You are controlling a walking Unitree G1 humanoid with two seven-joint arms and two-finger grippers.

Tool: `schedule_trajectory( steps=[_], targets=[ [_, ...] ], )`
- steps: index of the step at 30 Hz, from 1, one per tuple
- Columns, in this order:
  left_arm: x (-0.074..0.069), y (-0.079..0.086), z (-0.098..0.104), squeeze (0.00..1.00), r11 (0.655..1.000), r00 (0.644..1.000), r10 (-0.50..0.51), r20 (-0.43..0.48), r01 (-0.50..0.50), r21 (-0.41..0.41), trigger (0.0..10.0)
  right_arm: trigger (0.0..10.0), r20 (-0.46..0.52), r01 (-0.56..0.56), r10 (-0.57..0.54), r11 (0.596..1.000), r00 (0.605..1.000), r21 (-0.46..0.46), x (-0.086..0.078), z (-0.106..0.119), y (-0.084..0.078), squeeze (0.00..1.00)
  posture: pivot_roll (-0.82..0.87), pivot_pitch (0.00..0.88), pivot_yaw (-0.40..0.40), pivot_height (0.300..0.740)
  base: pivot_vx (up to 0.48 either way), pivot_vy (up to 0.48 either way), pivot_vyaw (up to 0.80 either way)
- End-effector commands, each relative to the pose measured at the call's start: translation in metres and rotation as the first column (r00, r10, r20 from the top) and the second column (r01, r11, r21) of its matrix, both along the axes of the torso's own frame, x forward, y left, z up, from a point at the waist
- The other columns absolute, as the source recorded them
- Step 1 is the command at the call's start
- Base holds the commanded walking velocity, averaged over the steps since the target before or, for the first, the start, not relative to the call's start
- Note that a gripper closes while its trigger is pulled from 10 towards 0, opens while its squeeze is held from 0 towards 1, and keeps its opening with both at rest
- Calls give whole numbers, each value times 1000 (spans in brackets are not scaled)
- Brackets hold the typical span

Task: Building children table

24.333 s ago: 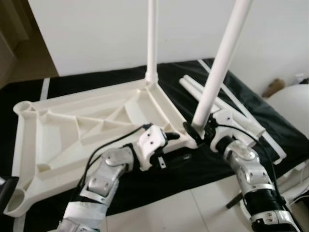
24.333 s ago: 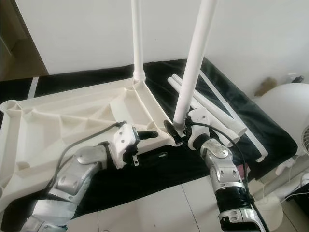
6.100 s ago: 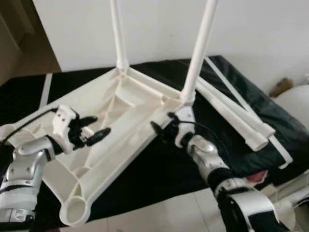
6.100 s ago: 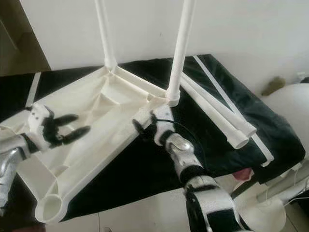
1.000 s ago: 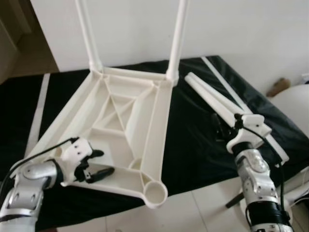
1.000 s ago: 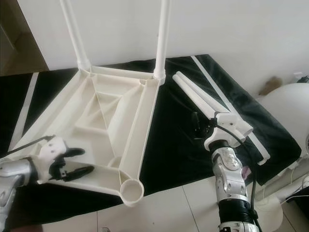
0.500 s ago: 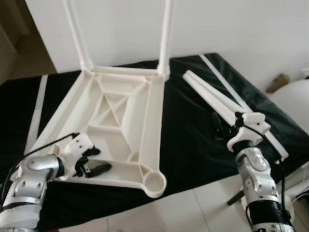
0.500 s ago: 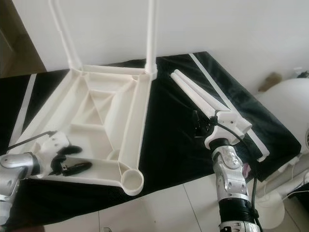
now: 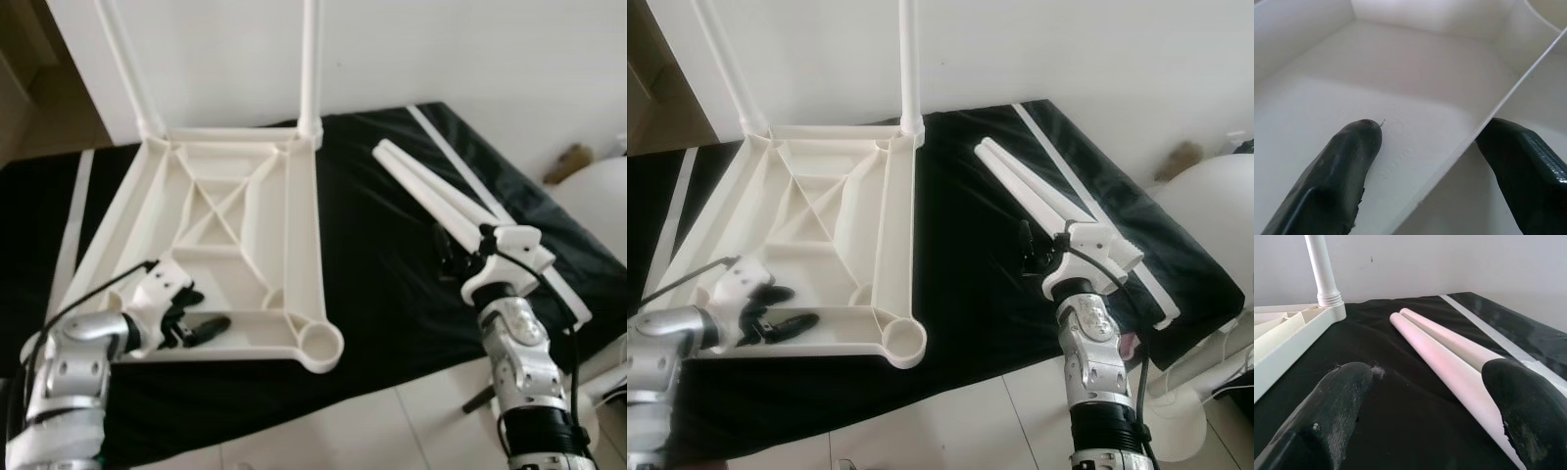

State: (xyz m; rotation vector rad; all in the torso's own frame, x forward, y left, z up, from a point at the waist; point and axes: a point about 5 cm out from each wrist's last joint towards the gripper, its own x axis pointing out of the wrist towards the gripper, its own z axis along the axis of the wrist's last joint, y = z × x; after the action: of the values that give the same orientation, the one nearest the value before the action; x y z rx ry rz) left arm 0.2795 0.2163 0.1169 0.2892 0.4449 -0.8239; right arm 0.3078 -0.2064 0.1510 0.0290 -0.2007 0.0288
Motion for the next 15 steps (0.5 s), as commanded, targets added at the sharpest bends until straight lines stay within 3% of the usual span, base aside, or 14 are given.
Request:
schedule_trajectory(
  steps=[1, 7, 10, 13, 15],
  targets=[
    [0, 12, -29, 0, 880, 885, 457, 85, -464, 101, 10000, 10000, -13, -1, 1, 1000, 1000, 7, -1, -3, 1, 0, 30, 72, 6, 740, 0, 0, 0],
    [-15, -22, -27, 0, 901, 899, 434, 55, -433, -24, 10000, 10000, -18, -9, 10, 1000, 1000, 8, 0, -4, 4, 0, 38, 66, 6, 740, 0, 0, 0],
    [-17, -27, -25, 0, 909, 906, 417, 67, -415, -43, 10000, 10000, -18, -11, 11, 1000, 1000, 9, 0, -4, 5, 0, 43, 64, 4, 740, 0, 0, 0],
    [-21, -49, -13, 0, 941, 941, 318, 118, -298, -163, 10000, 10000, -17, -27, 27, 1000, 999, 11, 3, -4, 10, 0, 45, 58, 7, 740, 0, 0, 0],
    [-24, -53, -11, 0, 955, 951, 271, 147, -247, -166, 10000, 10000, -17, -27, 27, 1000, 999, 11, 3, -5, 10, 0, 45, 54, 4, 740, 0, 0, 0]
  ],
)
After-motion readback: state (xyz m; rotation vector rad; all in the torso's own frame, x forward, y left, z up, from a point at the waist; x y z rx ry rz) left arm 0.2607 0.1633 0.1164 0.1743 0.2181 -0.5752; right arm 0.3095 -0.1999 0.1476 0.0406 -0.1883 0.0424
